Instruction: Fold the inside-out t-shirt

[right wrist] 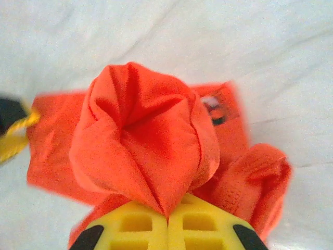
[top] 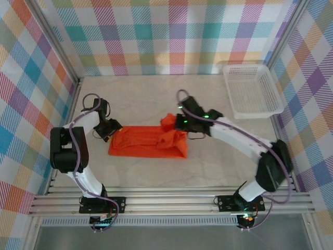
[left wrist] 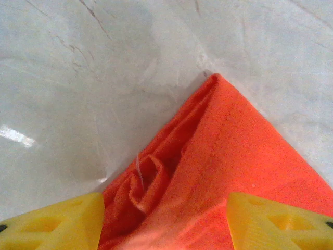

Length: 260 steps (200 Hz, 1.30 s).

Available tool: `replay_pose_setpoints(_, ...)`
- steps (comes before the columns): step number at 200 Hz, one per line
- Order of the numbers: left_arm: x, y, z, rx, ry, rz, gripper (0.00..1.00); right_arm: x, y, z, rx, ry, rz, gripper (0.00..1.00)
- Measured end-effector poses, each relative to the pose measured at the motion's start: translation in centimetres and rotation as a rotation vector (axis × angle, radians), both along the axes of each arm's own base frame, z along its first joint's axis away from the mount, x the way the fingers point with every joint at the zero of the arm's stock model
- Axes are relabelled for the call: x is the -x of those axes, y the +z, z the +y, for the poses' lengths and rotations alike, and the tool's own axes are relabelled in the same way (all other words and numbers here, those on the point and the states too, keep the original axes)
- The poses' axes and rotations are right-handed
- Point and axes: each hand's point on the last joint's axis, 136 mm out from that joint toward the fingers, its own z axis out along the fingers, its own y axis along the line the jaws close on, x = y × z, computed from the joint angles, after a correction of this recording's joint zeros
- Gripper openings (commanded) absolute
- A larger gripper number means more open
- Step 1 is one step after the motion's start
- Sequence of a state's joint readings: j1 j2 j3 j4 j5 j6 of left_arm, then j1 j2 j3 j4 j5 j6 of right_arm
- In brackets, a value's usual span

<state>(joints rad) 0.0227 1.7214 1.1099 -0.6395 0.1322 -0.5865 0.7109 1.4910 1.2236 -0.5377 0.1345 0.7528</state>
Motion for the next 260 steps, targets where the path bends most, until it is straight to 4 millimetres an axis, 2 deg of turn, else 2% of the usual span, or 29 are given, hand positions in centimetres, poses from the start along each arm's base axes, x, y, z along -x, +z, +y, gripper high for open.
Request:
replay_pose_setpoints(9, 0.0, 0.8, -0.4, -0.011, -0.016, -0.019, 0.64, 0.0, 0.2, -2.0, 0.001, -0.044, -0.014, 0.00)
replay_pose_setpoints(19, -0.1, 1.6, -1.3, -0.014, -0.039, -0.042, 0.64, 0.4, -0.3, -3.0, 0.006, -0.064, -0.014, 0.00)
replay_pose_setpoints(35, -0.2, 2.3, -2.3, -0.012, -0.066, -0.064, 0.64, 1.2, -1.7, -3.3, 0.021, -0.063, 0.013, 0.00)
replay_pose_setpoints(54, -0.1, 2.1, -2.8, -0.005, -0.080, -0.055, 0.63, 1.6, -2.7, -3.7, 0.046, -0.065, 0.035, 0.00)
replay_pose_setpoints(73, 0.0, 1.3, -2.9, 0.002, -0.081, -0.032, 0.63, 1.0, -2.5, -4.6, 0.047, -0.088, 0.028, 0.00)
replay_pose_setpoints(106, 0.1, 1.2, -4.1, 0.021, -0.087, -0.027, 0.63, -1.3, -0.5, -9.4, 0.029, -0.202, -0.018, 0.00)
replay_pose_setpoints(124, 0.0, 1.5, -6.9, 0.050, -0.109, -0.044, 0.63, -1.6, 0.8, -10.6, 0.011, -0.231, -0.053, 0.00)
replay_pose_setpoints(138, -0.1, 2.2, -10.3, 0.091, -0.141, -0.081, 0.63, -1.3, 1.1, -10.6, -0.001, -0.227, -0.061, 0.00)
replay_pose_setpoints(169, 0.4, 4.0, -17.5, 0.231, -0.162, -0.175, 0.64, -0.3, -1.1, -10.9, 0.020, -0.220, -0.014, 0.00)
replay_pose_setpoints(195, 1.4, 4.4, -22.1, 0.331, -0.168, -0.198, 0.64, 0.1, -1.9, -11.2, 0.032, -0.223, 0.005, 0.00)
replay_pose_setpoints(226, 2.3, 3.9, -26.0, 0.429, -0.153, -0.195, 0.64, -0.1, -1.9, -11.6, 0.031, -0.235, 0.004, 0.00)
replay_pose_setpoints(260, 2.8, 0.9, -28.4, 0.483, -0.110, -0.131, 0.63, -0.2, -1.9, -11.7, 0.027, -0.240, 0.006, 0.00)
